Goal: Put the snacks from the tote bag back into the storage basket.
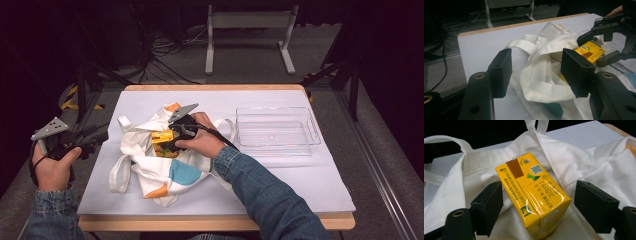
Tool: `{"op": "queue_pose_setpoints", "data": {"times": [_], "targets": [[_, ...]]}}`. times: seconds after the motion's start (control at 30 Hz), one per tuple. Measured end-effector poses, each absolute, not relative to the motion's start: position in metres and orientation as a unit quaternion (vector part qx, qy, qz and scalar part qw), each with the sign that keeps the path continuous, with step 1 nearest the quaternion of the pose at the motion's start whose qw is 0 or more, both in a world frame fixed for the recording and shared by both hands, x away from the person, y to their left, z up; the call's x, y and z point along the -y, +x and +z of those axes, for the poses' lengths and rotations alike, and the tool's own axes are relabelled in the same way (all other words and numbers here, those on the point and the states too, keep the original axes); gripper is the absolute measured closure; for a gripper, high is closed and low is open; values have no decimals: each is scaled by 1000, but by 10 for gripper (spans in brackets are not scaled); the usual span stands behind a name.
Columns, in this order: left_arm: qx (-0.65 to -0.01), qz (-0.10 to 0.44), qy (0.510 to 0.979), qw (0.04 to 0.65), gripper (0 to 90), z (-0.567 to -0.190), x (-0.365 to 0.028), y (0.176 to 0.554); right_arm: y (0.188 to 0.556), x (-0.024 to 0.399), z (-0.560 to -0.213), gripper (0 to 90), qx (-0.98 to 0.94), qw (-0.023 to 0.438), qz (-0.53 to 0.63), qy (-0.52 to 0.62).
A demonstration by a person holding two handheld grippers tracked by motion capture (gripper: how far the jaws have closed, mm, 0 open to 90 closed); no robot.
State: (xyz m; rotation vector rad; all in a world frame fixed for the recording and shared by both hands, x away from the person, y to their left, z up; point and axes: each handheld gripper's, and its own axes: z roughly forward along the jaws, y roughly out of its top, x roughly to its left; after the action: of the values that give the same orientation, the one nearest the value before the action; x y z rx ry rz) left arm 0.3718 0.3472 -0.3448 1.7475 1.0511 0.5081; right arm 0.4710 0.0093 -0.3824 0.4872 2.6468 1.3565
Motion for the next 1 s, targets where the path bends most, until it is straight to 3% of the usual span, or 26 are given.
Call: {"op": "queue_pose_setpoints", "data": {"times": [0.27,0.5,0.67,1.0], "targets": [[-437,210,719,498,431,-346,-348,371,471,-14,-390,202,-883,67,441,144],[-436,210,721,496,431,-346,-348,371,464,-18,-389,251,-889,70,435,122],[-435,208,721,497,431,-346,-347,372,466,-15,-387,374,-891,79,430,121],[-438,205,721,497,430,-348,-347,373,468,-11,-382,472,-904,78,410,95]]}}
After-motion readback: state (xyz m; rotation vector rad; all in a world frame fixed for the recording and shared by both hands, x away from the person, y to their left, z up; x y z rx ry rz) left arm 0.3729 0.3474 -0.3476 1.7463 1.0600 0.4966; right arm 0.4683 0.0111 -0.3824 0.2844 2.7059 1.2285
